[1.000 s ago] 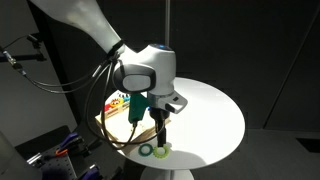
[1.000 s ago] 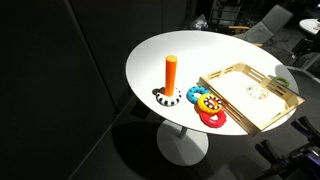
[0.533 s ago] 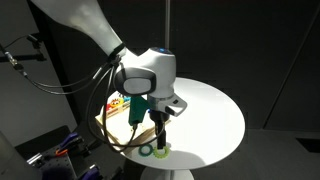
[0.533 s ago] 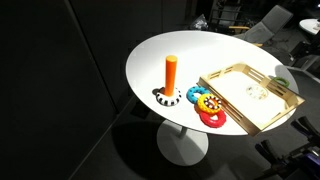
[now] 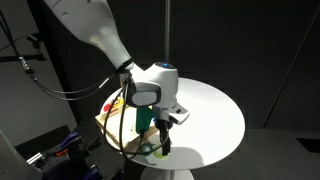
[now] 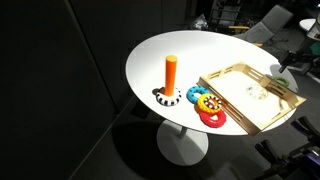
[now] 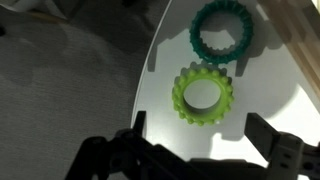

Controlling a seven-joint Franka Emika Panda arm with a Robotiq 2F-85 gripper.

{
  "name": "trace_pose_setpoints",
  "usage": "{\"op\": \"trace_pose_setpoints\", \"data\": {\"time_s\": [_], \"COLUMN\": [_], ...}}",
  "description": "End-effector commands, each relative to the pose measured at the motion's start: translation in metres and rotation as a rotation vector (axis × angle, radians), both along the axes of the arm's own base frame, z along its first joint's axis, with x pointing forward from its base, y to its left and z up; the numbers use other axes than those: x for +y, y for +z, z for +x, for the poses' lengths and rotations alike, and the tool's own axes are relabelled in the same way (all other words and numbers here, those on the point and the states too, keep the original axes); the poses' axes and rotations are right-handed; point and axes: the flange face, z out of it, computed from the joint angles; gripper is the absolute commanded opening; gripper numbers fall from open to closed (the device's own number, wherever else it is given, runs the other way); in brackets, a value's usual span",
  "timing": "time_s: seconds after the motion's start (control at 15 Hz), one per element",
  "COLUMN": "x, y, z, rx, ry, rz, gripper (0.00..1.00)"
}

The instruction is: Put the light green ring in the crate

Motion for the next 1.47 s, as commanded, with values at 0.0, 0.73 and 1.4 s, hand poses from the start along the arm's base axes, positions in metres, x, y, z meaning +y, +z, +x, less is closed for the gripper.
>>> {"op": "trace_pose_setpoints", "data": {"time_s": [0.0,0.73,1.4], "x": [0.001,0.008,0.006], "y": [-0.015,-0.045,-0.053], "z": [0.017,0.018,0.015], "rx": [-0.004,0.054,-0.001], "ry": [-0.018,-0.048,-0.078], "rz": [-0.024,-0.046,-0.036], "gripper": [1.0,1.0,0.7]}}
